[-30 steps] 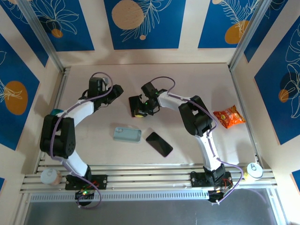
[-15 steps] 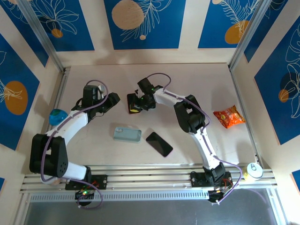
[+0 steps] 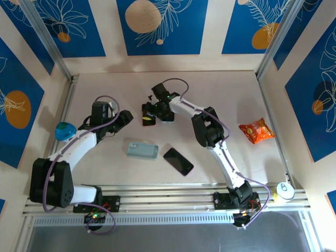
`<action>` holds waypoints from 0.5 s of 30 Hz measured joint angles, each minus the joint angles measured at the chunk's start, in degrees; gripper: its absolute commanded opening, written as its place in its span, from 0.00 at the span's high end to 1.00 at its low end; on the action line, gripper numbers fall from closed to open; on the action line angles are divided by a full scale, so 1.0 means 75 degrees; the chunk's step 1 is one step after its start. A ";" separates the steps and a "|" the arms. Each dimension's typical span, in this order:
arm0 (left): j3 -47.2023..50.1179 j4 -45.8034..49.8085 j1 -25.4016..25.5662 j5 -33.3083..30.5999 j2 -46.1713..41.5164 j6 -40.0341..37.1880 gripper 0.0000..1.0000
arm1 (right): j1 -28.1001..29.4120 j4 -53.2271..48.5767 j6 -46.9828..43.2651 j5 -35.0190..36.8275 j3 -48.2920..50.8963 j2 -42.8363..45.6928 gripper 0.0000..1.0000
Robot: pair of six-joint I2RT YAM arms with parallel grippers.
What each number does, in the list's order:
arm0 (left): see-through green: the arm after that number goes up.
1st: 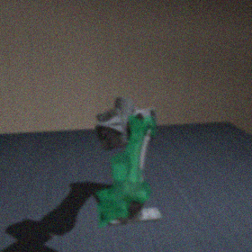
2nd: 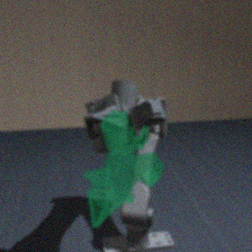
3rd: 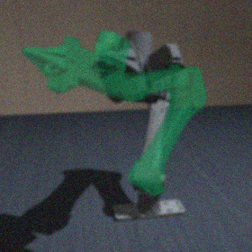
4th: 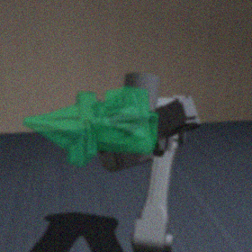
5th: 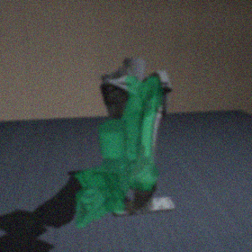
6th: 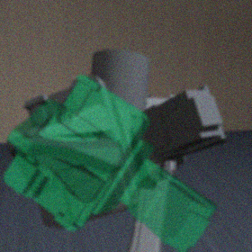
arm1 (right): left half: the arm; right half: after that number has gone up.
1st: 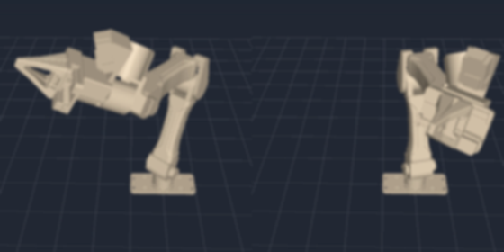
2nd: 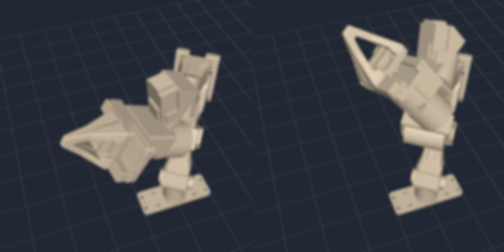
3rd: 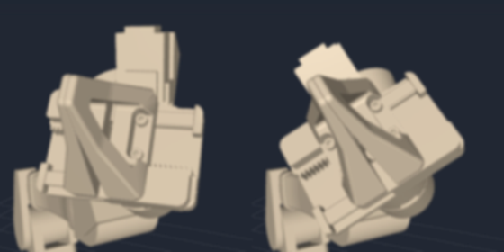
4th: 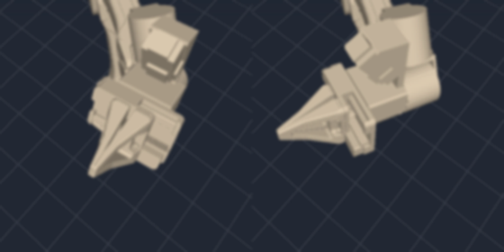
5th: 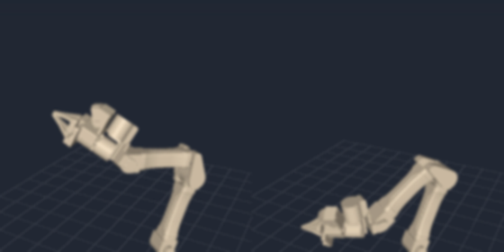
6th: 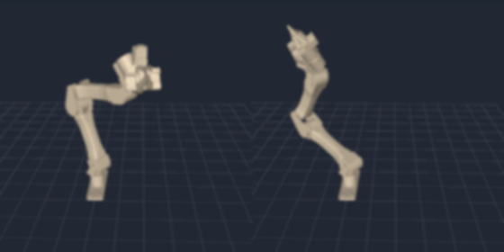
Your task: Put the phone into the phone case
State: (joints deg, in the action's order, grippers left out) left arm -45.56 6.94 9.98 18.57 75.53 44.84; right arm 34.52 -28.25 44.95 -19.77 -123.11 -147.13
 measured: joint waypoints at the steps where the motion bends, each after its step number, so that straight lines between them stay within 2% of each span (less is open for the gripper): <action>1: 0.0015 0.0047 0.0000 -0.0026 -0.0076 -0.0020 0.38 | 0.0000 -0.0035 0.0023 -0.0012 -0.0204 -0.0119 1.00; 8: 0.0315 0.0364 0.0003 -0.0146 -0.0670 -0.0055 0.37 | -0.0009 -0.0213 0.0023 -0.0006 -0.1364 -0.0761 1.00; 11: 0.0568 0.0510 0.0044 -0.0181 -0.0991 -0.0052 0.37 | -0.0015 -0.0210 -0.0050 0.0038 -0.1472 -0.0810 1.00; 13: 0.0766 0.0609 0.0134 -0.0245 -0.1276 -0.0055 0.37 | -0.0015 -0.0082 -0.0213 0.0137 -0.1075 -0.0562 1.00; 15: 0.0950 0.0743 0.0239 -0.0326 -0.1588 -0.0064 0.37 | -0.0015 0.0052 -0.0391 0.0245 -0.0070 0.0064 1.00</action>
State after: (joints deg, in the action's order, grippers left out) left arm -38.44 12.51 11.77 16.12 63.61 44.36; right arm 34.41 -27.86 42.02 -17.93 -123.63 -146.65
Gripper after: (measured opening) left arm 0.630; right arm 0.042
